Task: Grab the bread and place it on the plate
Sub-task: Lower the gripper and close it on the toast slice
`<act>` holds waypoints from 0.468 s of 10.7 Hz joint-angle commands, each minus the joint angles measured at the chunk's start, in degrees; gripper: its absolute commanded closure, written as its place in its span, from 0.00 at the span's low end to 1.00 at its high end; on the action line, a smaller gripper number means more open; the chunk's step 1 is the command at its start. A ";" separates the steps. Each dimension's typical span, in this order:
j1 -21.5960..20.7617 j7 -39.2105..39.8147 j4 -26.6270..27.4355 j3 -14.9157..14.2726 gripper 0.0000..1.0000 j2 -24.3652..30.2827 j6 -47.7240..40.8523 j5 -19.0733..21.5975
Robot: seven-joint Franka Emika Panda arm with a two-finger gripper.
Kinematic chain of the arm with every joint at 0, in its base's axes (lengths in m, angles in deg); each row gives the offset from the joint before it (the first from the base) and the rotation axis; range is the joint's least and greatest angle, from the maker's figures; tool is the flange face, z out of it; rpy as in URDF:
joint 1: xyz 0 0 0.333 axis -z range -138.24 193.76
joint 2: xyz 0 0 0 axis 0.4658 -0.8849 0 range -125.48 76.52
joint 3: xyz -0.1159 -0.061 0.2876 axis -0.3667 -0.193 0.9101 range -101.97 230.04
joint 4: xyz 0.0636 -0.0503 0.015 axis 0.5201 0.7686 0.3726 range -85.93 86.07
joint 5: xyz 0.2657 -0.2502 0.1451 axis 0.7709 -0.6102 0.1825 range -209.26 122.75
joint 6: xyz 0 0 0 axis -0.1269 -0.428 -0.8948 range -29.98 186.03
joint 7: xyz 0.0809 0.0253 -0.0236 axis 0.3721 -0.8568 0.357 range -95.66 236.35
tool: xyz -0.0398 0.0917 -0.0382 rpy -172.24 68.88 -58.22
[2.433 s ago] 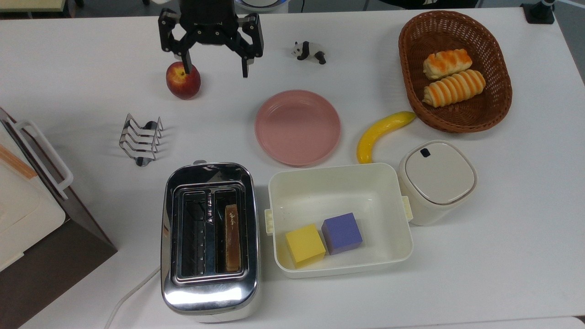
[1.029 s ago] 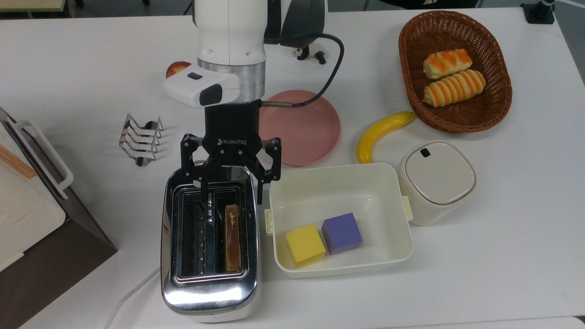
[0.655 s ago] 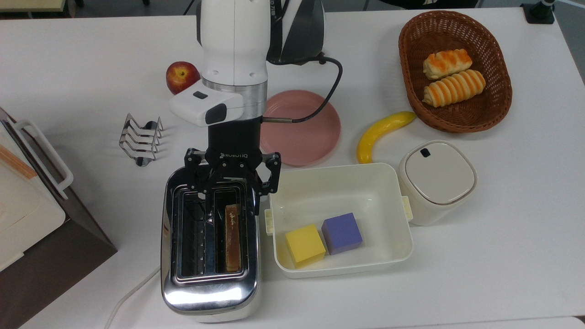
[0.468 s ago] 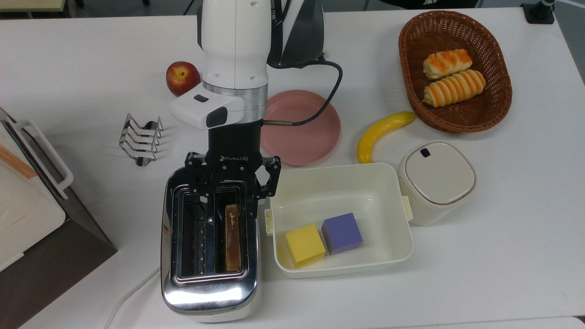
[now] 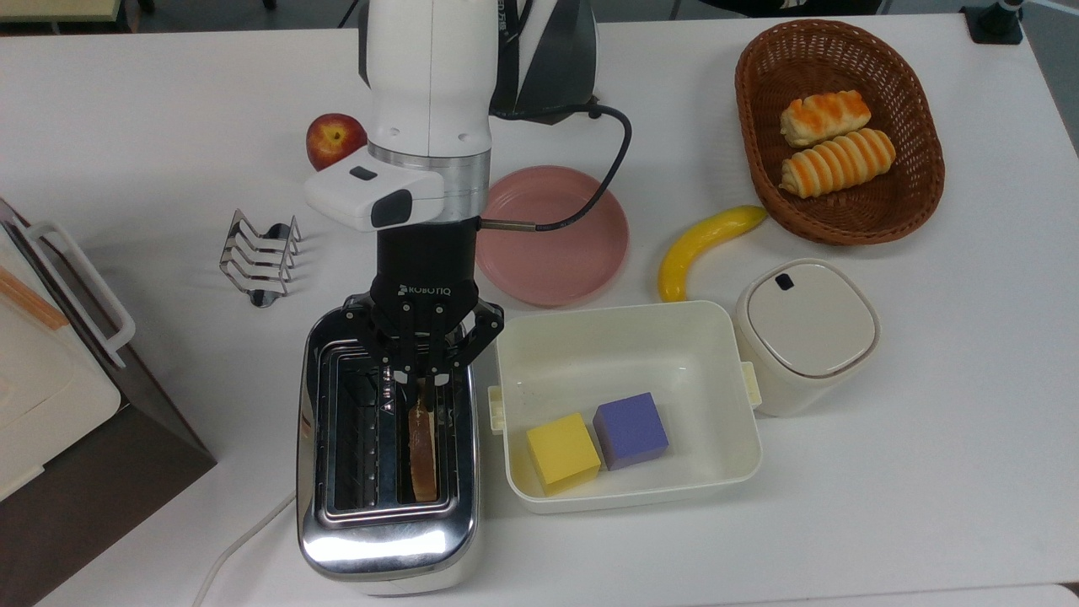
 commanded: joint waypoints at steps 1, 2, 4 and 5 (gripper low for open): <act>-2.64 -2.26 -0.98 -3.15 1.00 0.11 0.48 -1.29; -2.56 -2.26 -0.98 -3.15 1.00 0.03 0.48 -1.21; -2.73 -2.35 -1.06 -3.24 1.00 2.21 0.22 -1.12; -2.82 -2.52 -1.06 -3.24 1.00 4.14 0.05 -1.03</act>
